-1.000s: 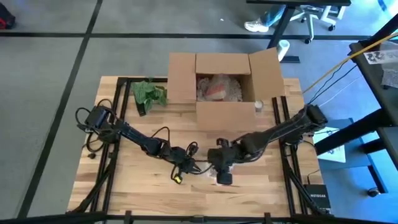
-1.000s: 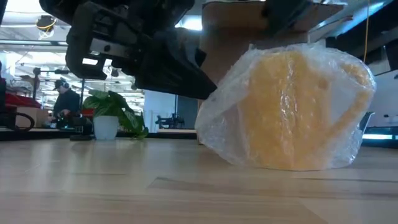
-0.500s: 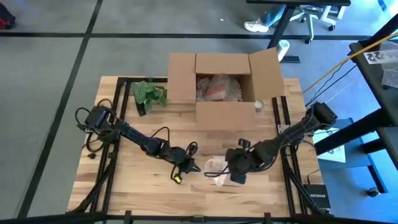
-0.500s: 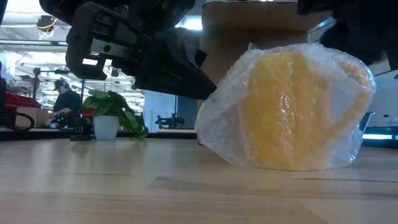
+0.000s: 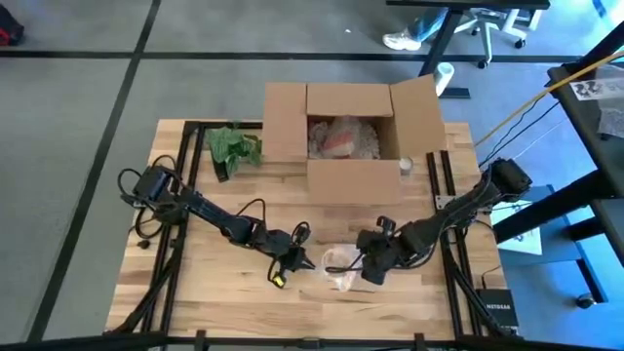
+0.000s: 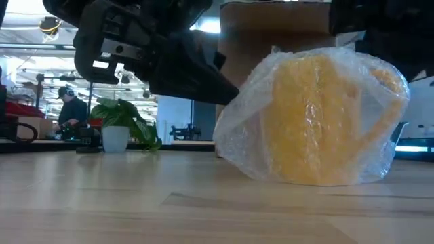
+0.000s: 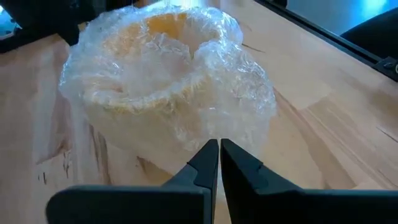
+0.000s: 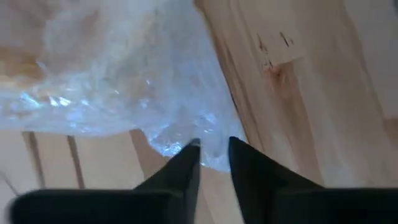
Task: Wrap mug
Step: Wrap the yellow mug with the bubble wrap
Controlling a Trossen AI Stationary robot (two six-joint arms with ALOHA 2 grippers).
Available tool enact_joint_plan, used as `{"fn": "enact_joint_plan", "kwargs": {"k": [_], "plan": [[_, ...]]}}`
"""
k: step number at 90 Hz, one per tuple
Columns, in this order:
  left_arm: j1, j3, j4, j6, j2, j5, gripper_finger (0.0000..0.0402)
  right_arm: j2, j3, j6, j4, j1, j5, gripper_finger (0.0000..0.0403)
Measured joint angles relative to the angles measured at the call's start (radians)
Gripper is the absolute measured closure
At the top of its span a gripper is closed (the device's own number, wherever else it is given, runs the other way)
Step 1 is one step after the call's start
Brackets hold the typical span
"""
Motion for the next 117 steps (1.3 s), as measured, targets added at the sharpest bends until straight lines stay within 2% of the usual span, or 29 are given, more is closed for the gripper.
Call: {"fn": "enact_joint_plan", "kwargs": {"k": [6, 32, 73, 103, 117], "plan": [[0.0, 0.0, 0.003, 0.004, 0.0, 0.0, 0.0402, -0.011, 0.0, -0.021, 0.028, 0.0, 0.0, 0.0394], [0.001, 0.0, 0.004, 0.002, 0.0, 0.0, 0.0402, -0.029, 0.0, -0.079, 0.146, 0.0, -0.009, 0.04], [0.015, 0.0, 0.005, -0.001, 0.0, 0.0, 0.0402, -0.029, 0.087, -0.182, 0.156, 0.0, -0.022, 0.0402], [0.015, 0.0, 0.031, -0.002, 0.0, 0.003, 0.0402, -0.025, 0.086, -0.232, 0.215, -0.042, -0.097, 0.0403], [0.015, 0.0, 0.037, -0.002, 0.0, 0.007, 0.0402, 0.025, 0.086, -0.254, 0.252, -0.076, -0.189, 0.0403]]}}
